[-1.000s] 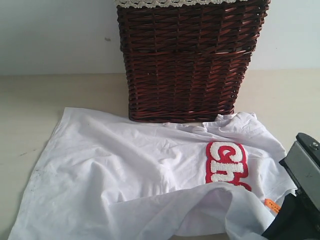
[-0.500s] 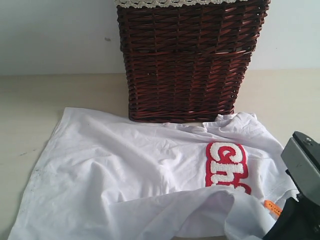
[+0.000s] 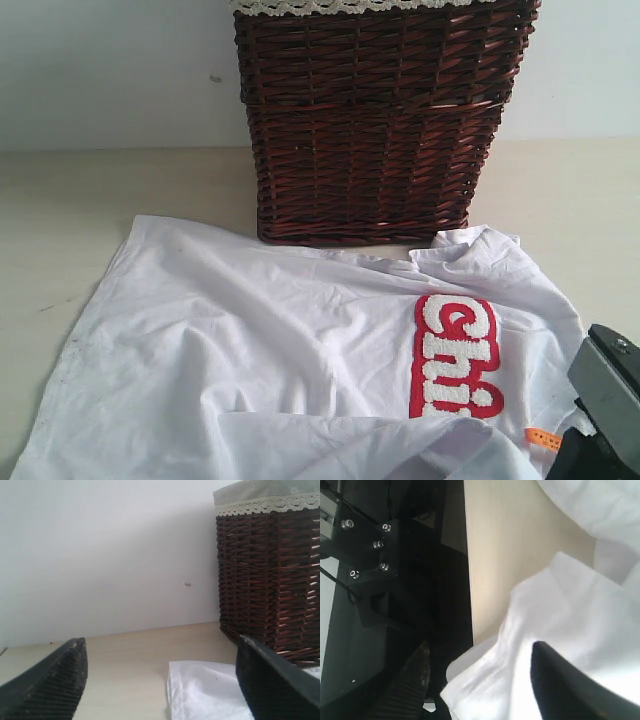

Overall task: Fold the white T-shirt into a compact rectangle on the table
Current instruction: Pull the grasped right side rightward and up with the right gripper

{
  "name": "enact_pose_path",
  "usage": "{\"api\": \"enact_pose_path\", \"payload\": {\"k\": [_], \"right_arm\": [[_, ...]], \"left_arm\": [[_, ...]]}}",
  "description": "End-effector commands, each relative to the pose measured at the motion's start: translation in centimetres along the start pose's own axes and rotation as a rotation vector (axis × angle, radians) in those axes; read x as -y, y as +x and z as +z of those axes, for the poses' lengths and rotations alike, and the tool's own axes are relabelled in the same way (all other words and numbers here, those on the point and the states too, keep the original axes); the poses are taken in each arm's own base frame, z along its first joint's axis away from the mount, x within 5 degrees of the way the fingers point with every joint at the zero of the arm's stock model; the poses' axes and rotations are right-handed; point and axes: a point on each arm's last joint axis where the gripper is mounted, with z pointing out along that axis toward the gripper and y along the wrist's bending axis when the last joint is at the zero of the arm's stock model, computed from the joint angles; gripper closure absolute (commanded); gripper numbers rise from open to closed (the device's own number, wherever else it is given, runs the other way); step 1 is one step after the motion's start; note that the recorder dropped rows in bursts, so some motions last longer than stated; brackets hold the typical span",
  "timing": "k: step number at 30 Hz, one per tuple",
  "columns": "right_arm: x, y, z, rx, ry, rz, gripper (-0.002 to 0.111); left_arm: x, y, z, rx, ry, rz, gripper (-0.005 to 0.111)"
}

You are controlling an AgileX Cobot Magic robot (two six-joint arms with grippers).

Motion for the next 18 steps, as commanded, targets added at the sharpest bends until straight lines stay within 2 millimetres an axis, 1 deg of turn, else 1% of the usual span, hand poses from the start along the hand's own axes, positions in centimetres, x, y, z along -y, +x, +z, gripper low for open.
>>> {"api": "enact_pose_path", "payload": {"k": [1,4,5,7,9,10,11,12,13,14,15,16,18], "right_arm": [[0.0,-0.9,-0.3,0.066,0.017,-0.006,0.042],[0.5,-2.8,-1.8,0.134,0.092,-0.057,0.042],[0.5,-3.7,-2.7,0.147,0.132,-0.097,0.042],[0.5,-4.7,-3.9,0.154,0.184,-0.154,0.042],[2.1,-5.4,-5.1,0.124,0.353,-0.151,0.043],[4.4,-5.1,-5.7,0.101,0.545,-0.065,0.050],[5.3,-4.8,-5.9,0.095,0.608,-0.027,0.057],[7.2,-4.2,-5.8,0.075,0.696,0.043,0.076],[7.7,-3.9,-5.6,0.068,0.697,0.065,0.083],[8.4,-3.5,-4.8,0.059,0.643,0.100,0.095],[8.6,-3.1,-3.7,0.049,0.542,0.128,0.105],[8.6,-2.7,-2.6,0.039,0.415,0.150,0.108],[8.3,-2.1,-0.9,0.032,0.177,0.163,0.108]], "left_arm": [[0.0,0.1,0.0,0.003,0.000,-0.007,0.029],[0.0,0.1,0.0,0.003,0.000,-0.007,0.029],[0.0,0.1,0.0,0.003,0.000,-0.007,0.029],[0.0,0.1,0.0,0.003,0.000,-0.007,0.029],[0.0,0.1,0.0,0.003,0.000,-0.007,0.029],[0.0,0.1,0.0,0.003,0.000,-0.007,0.029],[0.0,0.1,0.0,0.003,0.000,-0.007,0.029],[0.0,0.1,0.0,0.003,0.000,-0.007,0.029],[0.0,0.1,0.0,0.003,0.000,-0.007,0.029],[0.0,0.1,0.0,0.003,0.000,-0.007,0.029],[0.0,0.1,0.0,0.003,0.000,-0.007,0.029],[0.0,0.1,0.0,0.003,0.000,-0.007,0.029],[0.0,0.1,0.0,0.003,0.000,-0.007,0.029]]}}
